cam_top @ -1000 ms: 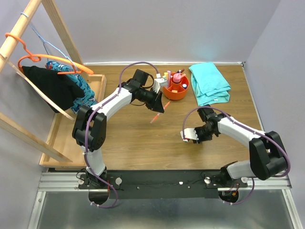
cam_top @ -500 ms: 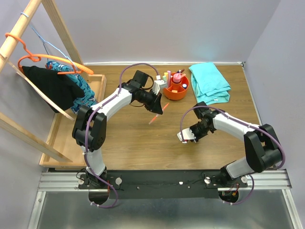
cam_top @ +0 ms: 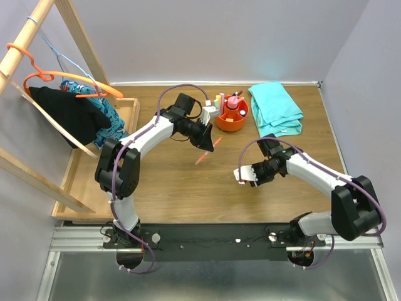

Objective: Sort the stationery into containers
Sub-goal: Close the pen cap on the pen.

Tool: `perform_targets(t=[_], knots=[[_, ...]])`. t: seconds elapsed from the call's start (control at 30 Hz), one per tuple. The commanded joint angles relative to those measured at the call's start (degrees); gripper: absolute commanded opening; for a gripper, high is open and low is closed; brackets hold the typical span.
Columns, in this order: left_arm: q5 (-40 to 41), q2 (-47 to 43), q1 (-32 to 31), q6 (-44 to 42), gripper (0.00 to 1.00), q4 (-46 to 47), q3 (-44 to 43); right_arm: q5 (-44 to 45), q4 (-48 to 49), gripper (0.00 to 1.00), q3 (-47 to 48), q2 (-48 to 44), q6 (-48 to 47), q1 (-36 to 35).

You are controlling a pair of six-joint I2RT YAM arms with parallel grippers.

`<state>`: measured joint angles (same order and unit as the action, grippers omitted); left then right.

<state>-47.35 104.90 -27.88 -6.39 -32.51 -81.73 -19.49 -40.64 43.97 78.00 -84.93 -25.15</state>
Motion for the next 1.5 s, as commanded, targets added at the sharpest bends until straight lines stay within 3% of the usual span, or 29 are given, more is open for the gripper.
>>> perform_targets(t=[0.0, 0.13, 0.23, 0.47, 0.77, 1.47], knots=[[-2.0, -0.4, -0.6, 0.0, 0.02, 0.1, -0.6, -1.5, 2.2, 0.42, 1.2, 0.6, 7.2, -0.3], [-1.8, -1.1, -0.8, -0.4, 0.02, -0.5, 0.3, -4.5, 3.0, 0.41, 5.3, 0.1, 18.9, 1.2], [-2.2, -0.7, -1.4, -0.6, 0.02, -2.5, 0.6, -7.5, 0.7, 0.40, 6.5, -1.0, 21.3, 3.3], [-4.0, 1.4, -3.4, -0.1, 0.01, -5.0, 0.9, -5.7, -1.2, 0.40, 2.2, -3.5, 10.7, 4.1], [-1.0, 1.0, -3.7, -0.8, 0.01, -4.8, 2.8, -7.1, -1.5, 0.37, 2.3, 0.1, 0.4, 4.1], [-0.8, 2.2, -3.7, -1.6, 0.01, -5.4, 3.3, -6.8, 0.1, 0.32, 2.2, 8.5, -5.5, 4.1]])
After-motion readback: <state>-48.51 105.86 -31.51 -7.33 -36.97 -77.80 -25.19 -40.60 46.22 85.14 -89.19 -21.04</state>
